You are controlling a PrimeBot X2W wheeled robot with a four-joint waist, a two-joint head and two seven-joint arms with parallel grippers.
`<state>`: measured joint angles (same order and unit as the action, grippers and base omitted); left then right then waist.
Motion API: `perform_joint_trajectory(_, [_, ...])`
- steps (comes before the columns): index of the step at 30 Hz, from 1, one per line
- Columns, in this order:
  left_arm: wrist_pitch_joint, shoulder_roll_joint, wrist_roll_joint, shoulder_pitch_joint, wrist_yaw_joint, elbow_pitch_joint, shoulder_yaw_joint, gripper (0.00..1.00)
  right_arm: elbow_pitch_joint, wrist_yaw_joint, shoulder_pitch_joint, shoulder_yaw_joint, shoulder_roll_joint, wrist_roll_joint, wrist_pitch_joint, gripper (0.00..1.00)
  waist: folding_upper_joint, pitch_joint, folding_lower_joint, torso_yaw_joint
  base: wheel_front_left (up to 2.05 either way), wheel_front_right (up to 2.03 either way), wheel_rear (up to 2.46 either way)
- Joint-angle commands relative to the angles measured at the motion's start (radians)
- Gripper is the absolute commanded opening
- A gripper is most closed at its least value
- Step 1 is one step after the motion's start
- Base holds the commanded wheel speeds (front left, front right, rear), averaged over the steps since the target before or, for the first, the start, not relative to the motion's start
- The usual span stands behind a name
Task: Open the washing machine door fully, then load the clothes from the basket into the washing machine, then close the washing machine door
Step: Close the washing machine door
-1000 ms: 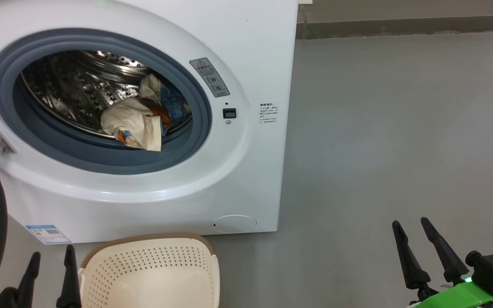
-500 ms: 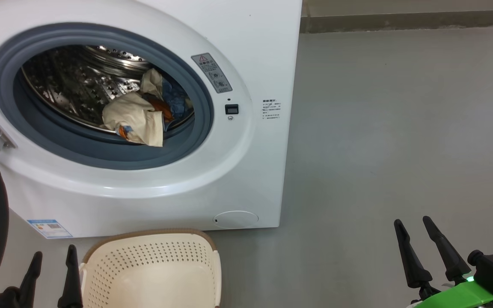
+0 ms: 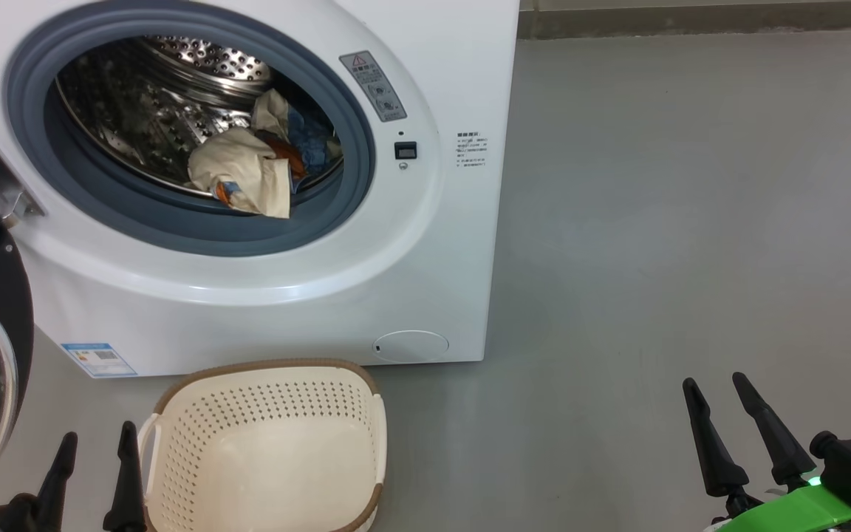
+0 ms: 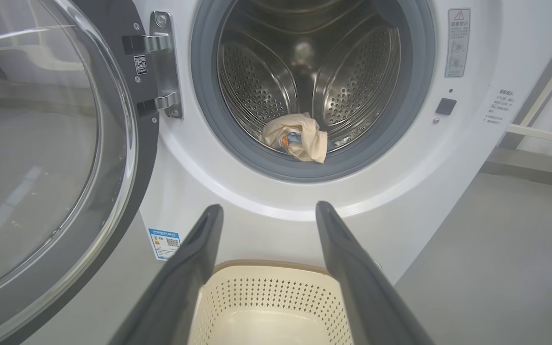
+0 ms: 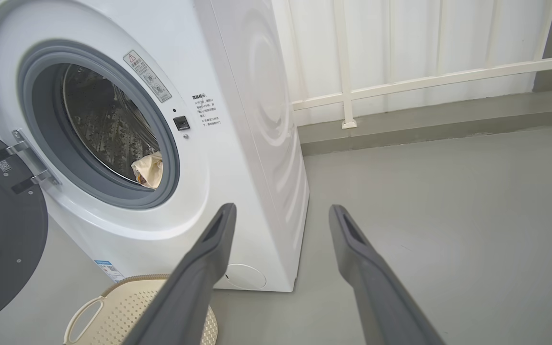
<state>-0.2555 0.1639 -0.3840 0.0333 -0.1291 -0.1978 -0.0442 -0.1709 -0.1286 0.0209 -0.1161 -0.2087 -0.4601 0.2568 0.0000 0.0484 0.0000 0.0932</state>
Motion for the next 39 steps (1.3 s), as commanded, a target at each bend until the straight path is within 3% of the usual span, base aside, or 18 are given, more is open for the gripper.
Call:
perform_joint_trajectory(1, [-0.006,0.025,-0.006,-0.025,-0.002,0.028,-0.033,1.00,0.026,-0.002,-0.010,-0.017,-0.019,-0.003,0.005,1.00,0.0000,0.001,0.0000,0.001,-0.37,0.37,0.00])
perform_joint_trajectory(11, [-0.006,0.021,-0.007,-0.026,-0.002,0.035,-0.024,1.00,0.027,-0.002,-0.011,-0.018,-0.019,0.001,0.005,1.00,0.0000,0.001,0.0000,0.015,-0.03,0.03,0.00])
perform_joint_trajectory(21, [-0.006,0.000,-0.008,-0.014,-0.002,0.047,-0.037,1.00,0.028,-0.002,-0.015,-0.026,-0.024,0.002,0.005,1.00,0.0000,-0.001,0.0000,0.075,0.00,0.00,0.00])
perform_joint_trajectory(29, [-0.006,-0.023,-0.010,0.002,-0.002,0.047,-0.062,1.00,0.020,-0.002,-0.025,-0.056,-0.035,0.000,0.005,1.00,0.0000,-0.008,0.0000,0.175,0.00,0.00,0.00])
perform_joint_trajectory(39, [-0.006,-0.060,-0.010,0.032,-0.002,0.050,-0.108,1.00,0.005,-0.002,-0.053,-0.114,-0.052,-0.007,0.005,1.00,0.0000,-0.021,0.0000,0.354,0.00,0.00,0.00])
